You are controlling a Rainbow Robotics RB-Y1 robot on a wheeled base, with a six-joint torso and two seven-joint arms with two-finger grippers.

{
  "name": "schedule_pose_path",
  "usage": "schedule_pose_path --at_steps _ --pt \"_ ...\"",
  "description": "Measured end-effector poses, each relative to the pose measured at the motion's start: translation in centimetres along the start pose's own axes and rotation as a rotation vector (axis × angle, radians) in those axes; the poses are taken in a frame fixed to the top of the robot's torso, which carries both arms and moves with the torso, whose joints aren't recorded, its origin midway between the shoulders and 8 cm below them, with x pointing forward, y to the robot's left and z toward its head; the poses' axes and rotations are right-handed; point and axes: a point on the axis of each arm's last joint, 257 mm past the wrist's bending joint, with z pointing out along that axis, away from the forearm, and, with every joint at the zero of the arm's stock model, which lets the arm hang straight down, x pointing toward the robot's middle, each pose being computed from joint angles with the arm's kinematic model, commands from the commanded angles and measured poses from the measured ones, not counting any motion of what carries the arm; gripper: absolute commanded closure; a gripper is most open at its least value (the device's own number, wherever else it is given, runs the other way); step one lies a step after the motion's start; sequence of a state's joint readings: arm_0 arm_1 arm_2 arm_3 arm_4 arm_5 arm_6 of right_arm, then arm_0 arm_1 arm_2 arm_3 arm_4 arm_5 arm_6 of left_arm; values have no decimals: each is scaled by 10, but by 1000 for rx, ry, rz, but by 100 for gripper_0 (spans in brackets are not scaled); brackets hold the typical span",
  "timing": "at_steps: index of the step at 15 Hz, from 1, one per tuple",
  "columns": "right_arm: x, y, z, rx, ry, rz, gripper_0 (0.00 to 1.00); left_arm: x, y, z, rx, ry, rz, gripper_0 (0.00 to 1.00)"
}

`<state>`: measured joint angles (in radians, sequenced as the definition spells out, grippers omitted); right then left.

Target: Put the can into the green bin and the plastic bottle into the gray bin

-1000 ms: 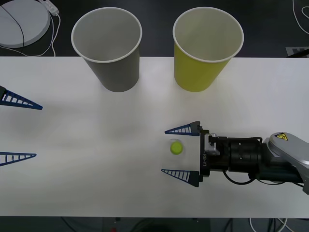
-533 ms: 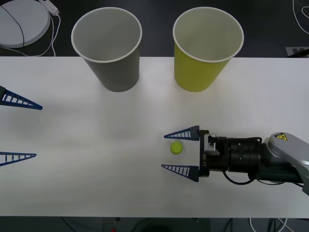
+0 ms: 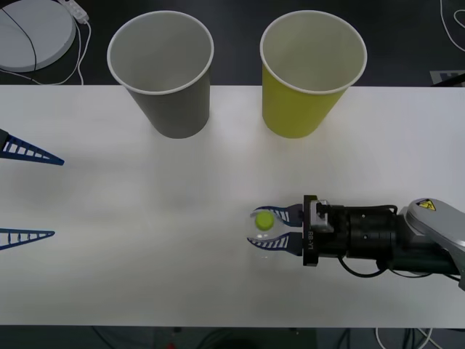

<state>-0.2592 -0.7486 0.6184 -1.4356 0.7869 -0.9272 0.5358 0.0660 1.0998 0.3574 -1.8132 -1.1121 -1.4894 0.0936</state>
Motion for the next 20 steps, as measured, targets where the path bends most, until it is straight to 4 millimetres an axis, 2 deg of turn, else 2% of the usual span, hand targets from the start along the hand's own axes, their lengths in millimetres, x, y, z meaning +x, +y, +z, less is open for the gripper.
schedule_pose_path --at_steps 3,8,20 --pt "-7 -1 -4 -2 -8 1 100 0 0 0 0 0 0 0" --pt "-30 -8 -11 9 -35 10 100 0 0 0 0 0 0 0" --pt "-88 -37 -30 249 -16 86 100 0 0 0 0 0 0 0"
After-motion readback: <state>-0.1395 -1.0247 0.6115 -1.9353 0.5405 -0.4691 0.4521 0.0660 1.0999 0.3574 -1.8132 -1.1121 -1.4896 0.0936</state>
